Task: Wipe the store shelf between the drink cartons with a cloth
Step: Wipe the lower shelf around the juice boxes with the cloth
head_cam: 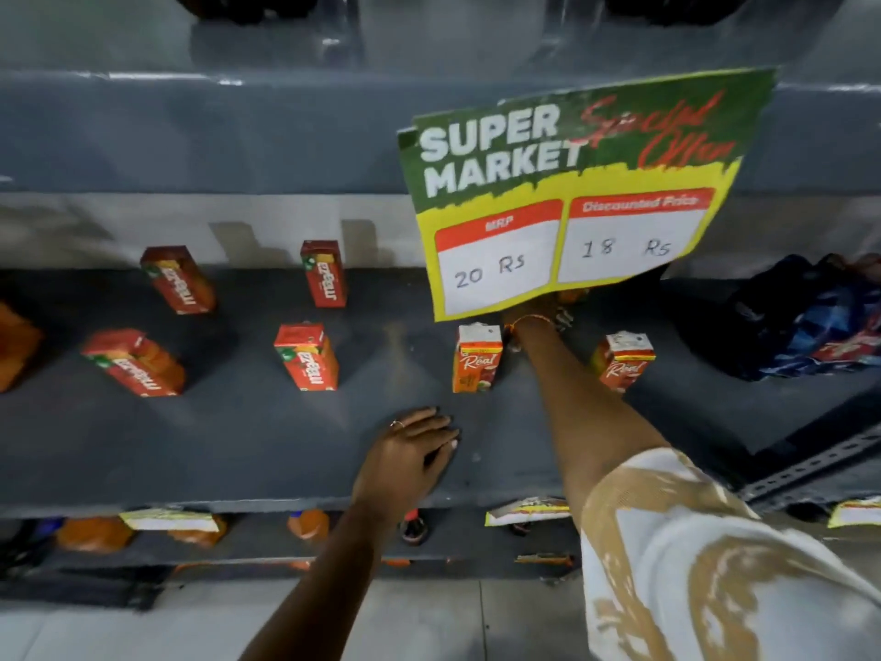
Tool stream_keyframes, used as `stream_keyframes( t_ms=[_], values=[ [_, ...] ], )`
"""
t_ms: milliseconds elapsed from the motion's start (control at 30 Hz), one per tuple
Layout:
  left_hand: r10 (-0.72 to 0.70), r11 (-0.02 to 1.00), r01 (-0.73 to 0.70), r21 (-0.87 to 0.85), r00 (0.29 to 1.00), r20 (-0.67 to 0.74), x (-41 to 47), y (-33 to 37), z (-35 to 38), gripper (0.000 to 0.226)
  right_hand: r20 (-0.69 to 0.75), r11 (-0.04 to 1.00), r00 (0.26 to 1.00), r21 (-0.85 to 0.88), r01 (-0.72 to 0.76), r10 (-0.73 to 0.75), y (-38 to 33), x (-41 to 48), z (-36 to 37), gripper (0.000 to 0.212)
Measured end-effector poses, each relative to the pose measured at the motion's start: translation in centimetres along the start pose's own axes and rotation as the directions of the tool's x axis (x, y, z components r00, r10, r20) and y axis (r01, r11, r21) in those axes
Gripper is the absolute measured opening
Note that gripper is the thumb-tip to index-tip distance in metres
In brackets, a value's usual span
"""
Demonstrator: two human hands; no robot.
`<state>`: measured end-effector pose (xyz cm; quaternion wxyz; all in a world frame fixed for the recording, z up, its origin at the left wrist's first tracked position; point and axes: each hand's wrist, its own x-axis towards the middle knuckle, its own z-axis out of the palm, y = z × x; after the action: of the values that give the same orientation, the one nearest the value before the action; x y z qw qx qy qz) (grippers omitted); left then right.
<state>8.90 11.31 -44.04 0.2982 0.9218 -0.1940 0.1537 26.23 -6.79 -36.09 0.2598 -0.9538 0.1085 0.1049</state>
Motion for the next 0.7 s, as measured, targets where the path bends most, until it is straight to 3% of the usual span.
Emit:
stream_keyframes(
  t_ms=[67,200,367,567,700],
  values=[
    [-0.003,1.000,0.003,-0.003,1.000,0.001,0.0,0.0,-0.1,0.031,-0.065,0.998,0.996,-0.036,0.059,-0.061,0.4,1.4,1.0,0.020],
    [-0.021,1.000,0.021,-0.002,1.000,0.022,-0.1,0.2,-0.3,0.033,-0.170,0.985,0.974,-0.103,0.136,-0.153,2.1,2.6,3.4,0.044],
    [-0.033,0.999,0.034,-0.016,0.999,0.037,-0.1,0.3,-0.5,0.037,-0.128,0.975,0.982,-0.191,0.114,-0.140,5.0,2.3,6.7,0.075],
    [-0.038,0.999,0.038,-0.018,0.999,0.018,-0.1,0.5,-0.6,0.038,-0.152,0.988,0.978,-0.078,0.132,-0.143,4.3,-6.7,5.2,0.064],
    [-0.055,0.998,0.055,-0.028,0.998,0.027,-0.2,0.2,-0.5,0.040,-0.111,0.996,0.992,-0.071,0.051,-0.059,4.4,-11.1,4.5,0.064]
  ],
)
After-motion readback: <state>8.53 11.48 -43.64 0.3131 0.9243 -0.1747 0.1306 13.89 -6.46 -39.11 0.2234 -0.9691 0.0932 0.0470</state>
